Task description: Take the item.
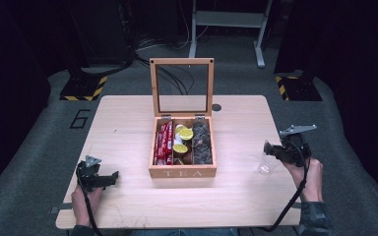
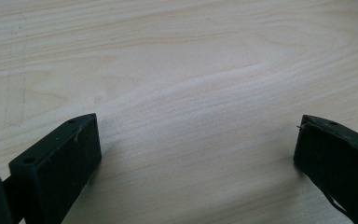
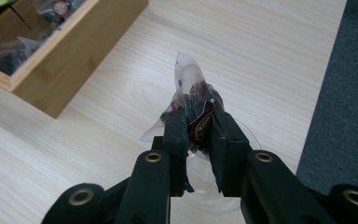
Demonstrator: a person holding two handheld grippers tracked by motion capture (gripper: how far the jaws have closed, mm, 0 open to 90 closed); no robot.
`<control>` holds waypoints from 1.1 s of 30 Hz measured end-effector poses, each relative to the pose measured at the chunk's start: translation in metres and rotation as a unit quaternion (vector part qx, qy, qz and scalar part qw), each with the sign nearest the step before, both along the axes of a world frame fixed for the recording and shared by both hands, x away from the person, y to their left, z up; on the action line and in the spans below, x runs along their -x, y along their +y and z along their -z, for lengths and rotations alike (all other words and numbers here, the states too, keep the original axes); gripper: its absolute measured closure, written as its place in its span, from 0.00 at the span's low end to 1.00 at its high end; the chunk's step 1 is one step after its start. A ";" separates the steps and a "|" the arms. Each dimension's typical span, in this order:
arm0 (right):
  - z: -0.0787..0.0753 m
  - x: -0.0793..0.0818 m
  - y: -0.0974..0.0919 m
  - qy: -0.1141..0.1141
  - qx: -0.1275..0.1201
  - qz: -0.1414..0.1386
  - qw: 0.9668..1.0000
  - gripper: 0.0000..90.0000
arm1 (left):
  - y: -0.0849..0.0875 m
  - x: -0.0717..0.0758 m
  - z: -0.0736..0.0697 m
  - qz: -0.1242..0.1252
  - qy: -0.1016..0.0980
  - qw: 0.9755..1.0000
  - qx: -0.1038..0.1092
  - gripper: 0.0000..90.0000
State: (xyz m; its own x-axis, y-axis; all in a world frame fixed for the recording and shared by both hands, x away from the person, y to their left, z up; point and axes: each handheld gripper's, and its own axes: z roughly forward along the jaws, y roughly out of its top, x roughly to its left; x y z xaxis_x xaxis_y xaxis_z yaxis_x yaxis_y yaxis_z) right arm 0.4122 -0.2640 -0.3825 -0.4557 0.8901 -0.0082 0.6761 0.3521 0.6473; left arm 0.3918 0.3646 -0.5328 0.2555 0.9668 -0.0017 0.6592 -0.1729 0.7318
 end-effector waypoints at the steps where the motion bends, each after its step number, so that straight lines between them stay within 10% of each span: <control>1: 0.001 0.000 -0.001 0.001 0.002 -0.001 1.000 0.86 | 0.000 0.000 0.000 0.000 0.000 1.000 0.000 0.00; 24: 0.025 -0.005 -0.007 0.039 0.022 0.025 0.999 0.84 | 0.000 0.000 0.000 0.000 0.000 1.000 0.000 0.00; 33: 0.025 0.001 -0.006 0.023 0.007 0.025 0.999 0.52 | 0.000 0.000 0.000 0.000 0.000 1.000 0.000 0.00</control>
